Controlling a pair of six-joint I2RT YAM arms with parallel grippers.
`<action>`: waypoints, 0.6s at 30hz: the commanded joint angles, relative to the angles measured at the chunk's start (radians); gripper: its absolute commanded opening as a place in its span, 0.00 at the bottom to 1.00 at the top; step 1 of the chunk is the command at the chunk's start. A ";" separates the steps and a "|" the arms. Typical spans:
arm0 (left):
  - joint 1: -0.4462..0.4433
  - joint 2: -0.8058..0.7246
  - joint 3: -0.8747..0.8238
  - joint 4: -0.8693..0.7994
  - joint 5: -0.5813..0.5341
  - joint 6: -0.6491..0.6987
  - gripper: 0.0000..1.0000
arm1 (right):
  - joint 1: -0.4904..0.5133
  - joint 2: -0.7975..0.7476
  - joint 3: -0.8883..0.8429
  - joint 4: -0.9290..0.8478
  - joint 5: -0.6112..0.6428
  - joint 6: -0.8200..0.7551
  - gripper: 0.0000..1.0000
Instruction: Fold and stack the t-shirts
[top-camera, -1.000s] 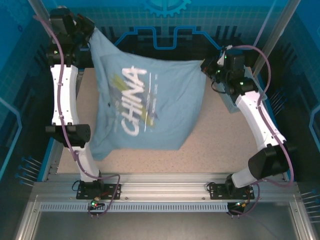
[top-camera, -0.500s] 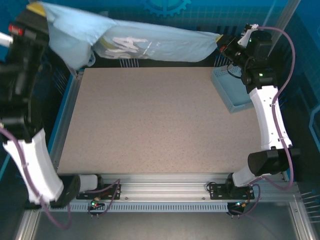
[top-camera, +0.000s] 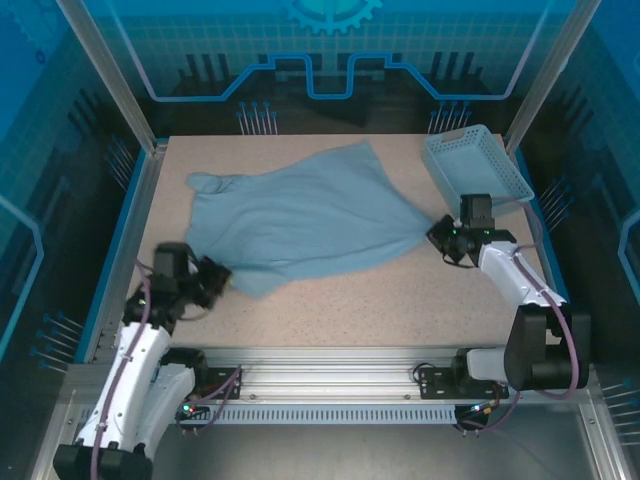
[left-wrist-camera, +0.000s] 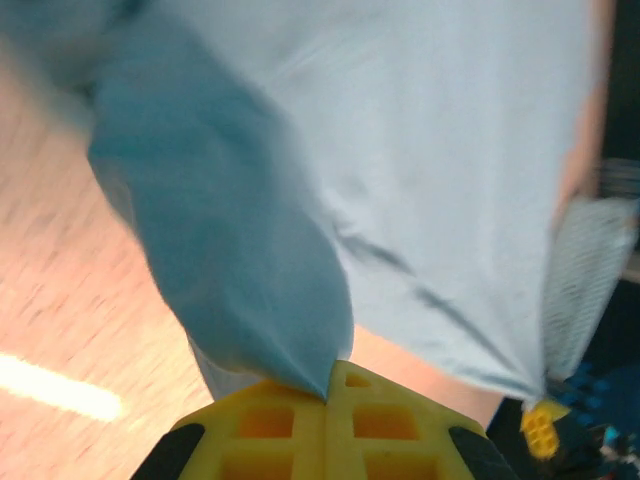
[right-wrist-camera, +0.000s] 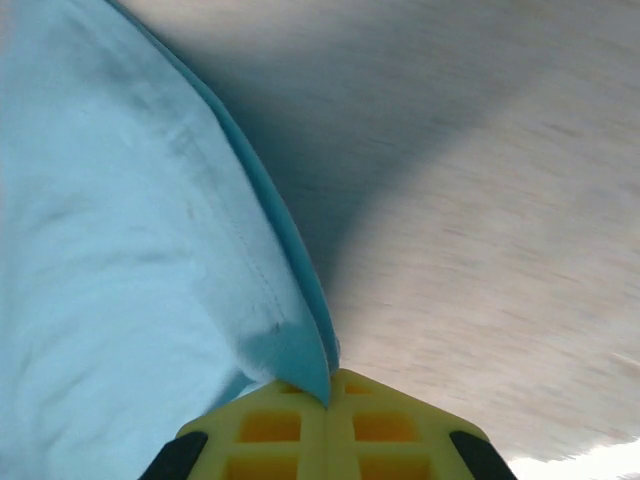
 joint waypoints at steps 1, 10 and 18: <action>-0.133 -0.056 -0.057 0.044 0.010 -0.151 0.00 | -0.038 -0.059 -0.023 -0.031 0.069 -0.027 0.00; -0.230 0.077 -0.052 0.063 -0.073 -0.170 0.00 | -0.051 -0.120 -0.084 -0.208 0.168 -0.030 0.00; -0.230 0.112 0.034 -0.184 -0.302 -0.178 0.00 | -0.049 -0.163 -0.125 -0.303 0.220 -0.004 0.00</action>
